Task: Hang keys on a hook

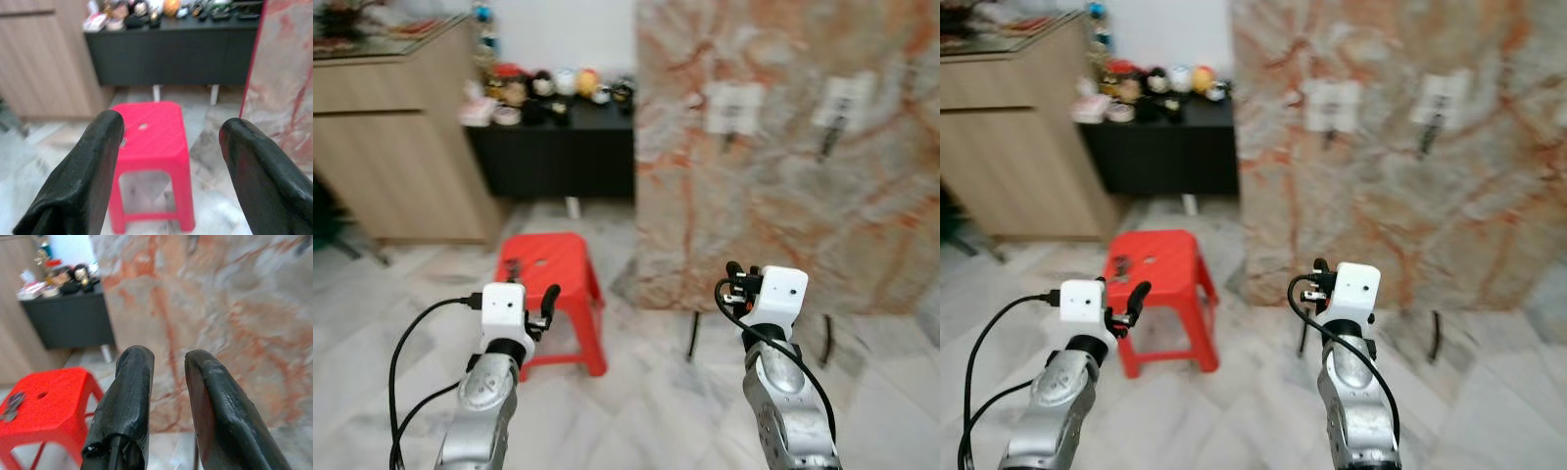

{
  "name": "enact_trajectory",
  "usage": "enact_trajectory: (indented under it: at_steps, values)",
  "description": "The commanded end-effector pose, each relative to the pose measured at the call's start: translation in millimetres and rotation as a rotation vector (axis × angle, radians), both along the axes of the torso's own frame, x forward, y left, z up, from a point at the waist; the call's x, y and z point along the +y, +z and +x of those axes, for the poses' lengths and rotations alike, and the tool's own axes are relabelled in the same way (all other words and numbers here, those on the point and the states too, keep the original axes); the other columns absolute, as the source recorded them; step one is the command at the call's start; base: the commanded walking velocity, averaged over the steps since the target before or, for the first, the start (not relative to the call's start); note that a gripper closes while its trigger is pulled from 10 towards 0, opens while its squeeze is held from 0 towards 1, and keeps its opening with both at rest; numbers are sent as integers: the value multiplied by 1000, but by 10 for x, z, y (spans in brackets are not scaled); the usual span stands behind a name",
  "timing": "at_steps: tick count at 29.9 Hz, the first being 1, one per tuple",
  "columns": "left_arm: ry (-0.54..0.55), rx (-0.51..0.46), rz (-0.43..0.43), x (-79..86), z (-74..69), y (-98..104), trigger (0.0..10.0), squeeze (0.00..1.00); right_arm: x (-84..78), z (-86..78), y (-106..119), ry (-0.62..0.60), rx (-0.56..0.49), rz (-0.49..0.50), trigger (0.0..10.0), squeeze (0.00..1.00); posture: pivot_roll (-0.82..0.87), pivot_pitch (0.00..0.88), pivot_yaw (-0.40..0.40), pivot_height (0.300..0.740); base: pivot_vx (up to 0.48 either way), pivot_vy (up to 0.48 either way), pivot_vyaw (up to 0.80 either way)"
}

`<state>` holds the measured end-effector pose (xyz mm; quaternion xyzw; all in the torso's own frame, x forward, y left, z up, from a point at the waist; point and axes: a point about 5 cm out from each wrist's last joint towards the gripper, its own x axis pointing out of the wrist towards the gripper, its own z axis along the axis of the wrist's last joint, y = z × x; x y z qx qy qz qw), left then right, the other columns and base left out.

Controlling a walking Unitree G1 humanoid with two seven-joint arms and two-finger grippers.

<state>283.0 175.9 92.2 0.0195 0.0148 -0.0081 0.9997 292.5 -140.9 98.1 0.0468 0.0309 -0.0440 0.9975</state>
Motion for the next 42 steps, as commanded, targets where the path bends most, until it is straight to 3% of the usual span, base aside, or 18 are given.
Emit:
enact_trajectory:
  at_steps: [1, 9, 42]
  values:
    - [-17, 6, -9, -50, 8, 2, 10000, 0, -17, -11, -29, -11, 14, 11, 10000, 0, 43, 3, 11, 740, 0, 0, 800]
    - [1, 17, -31, -28, 26, 11, 10000, 0, -54, 1, -23, -35, 13, 27, 10000, 0, 48, 31, 14, 740, 0, 0, 0]
    - [9, 21, -20, -22, 45, 23, 10000, 0, -31, 31, -22, -16, 20, 20, 10000, 0, 57, 35, 9, 740, 0, 291, 0]
